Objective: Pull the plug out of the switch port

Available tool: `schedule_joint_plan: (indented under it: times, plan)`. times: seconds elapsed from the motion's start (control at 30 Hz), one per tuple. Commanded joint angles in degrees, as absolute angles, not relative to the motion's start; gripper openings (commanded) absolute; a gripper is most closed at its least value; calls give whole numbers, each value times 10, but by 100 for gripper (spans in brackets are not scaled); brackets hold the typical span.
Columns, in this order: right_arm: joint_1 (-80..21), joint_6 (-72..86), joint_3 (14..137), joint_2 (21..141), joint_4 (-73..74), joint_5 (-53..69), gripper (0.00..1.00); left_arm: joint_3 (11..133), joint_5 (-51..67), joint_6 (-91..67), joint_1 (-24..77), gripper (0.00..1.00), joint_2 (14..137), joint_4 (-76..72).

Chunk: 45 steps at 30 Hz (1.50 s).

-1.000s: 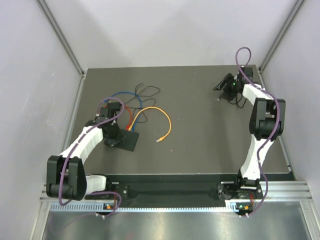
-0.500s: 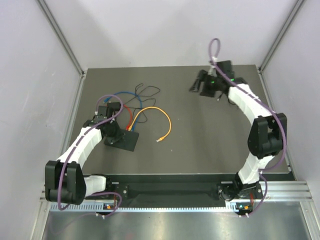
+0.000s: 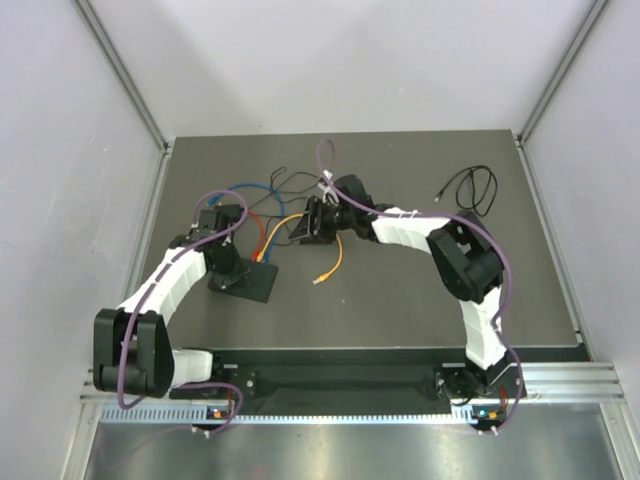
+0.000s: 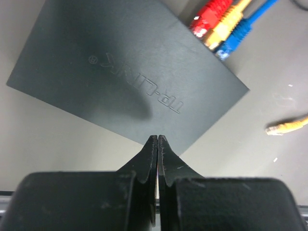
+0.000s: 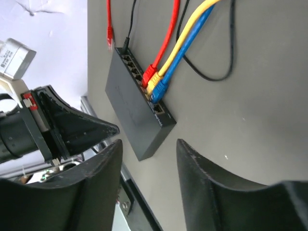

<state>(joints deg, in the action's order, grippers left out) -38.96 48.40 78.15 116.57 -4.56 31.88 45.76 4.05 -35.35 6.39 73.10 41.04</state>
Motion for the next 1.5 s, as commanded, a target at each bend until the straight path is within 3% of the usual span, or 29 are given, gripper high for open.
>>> schedule_joint_plan:
  times: [0.0, 0.27, 0.47, 1.33, 1.47]
  plan:
    - [-418, 526, 823, 1194, -140, 344, 47, 474, 38, -371, 62, 0, 757, 399]
    - [-453, 539, 867, 1263, -158, 345, 47, 467, 42, -388, 61, 0, 774, 379]
    - [-456, 558, 888, 1293, -174, 342, 35, 462, 48, -389, 61, 0, 773, 378]
    - [-475, 597, 882, 1365, -242, 356, 38, 446, 65, -374, 61, 0, 779, 374]
    - [-475, 603, 889, 1381, -244, 362, 34, 447, 66, -371, 61, 0, 780, 374]
